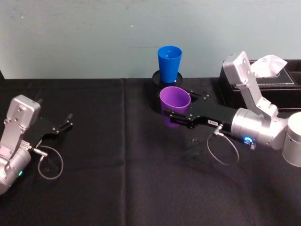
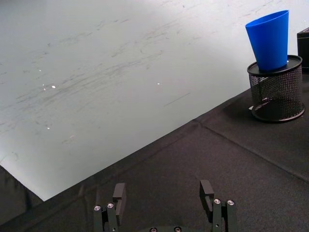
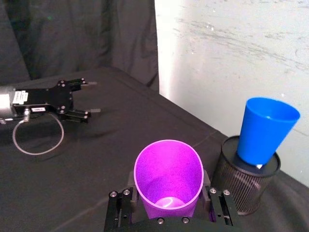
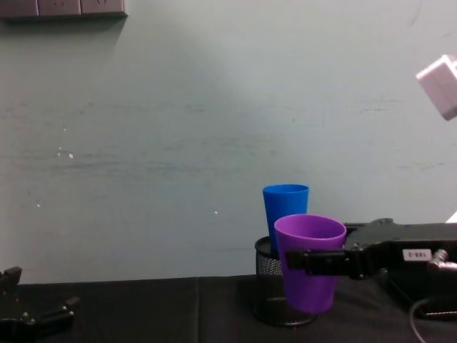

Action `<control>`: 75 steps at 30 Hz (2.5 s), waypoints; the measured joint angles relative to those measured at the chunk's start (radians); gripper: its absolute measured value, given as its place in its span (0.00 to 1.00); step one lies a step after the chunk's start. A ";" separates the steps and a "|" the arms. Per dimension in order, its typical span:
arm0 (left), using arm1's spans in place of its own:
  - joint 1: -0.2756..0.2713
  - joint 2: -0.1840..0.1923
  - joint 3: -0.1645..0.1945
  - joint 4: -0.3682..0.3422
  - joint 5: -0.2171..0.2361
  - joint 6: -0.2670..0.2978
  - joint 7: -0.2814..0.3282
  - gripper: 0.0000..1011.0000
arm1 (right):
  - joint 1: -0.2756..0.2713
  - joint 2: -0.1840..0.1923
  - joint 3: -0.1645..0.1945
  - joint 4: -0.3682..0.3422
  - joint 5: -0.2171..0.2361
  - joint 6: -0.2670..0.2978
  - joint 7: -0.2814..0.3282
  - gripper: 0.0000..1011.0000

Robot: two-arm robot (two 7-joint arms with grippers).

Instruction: Pick up one cup with a gripper and tap it against the other cup.

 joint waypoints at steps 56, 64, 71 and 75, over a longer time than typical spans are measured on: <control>0.000 0.000 0.000 0.000 0.000 0.000 0.000 0.99 | 0.183 -0.264 0.051 0.314 -0.106 0.030 -0.187 0.72; 0.000 0.000 0.000 0.000 0.000 0.000 0.000 0.99 | 0.192 -0.277 0.059 0.335 -0.113 0.027 -0.180 0.72; 0.000 0.000 0.000 0.000 0.000 0.000 0.000 0.99 | 0.194 -0.280 0.064 0.338 -0.118 0.023 -0.172 0.72; 0.000 0.000 0.000 0.000 0.000 0.000 0.000 0.99 | 0.194 -0.280 0.065 0.337 -0.118 0.022 -0.170 0.72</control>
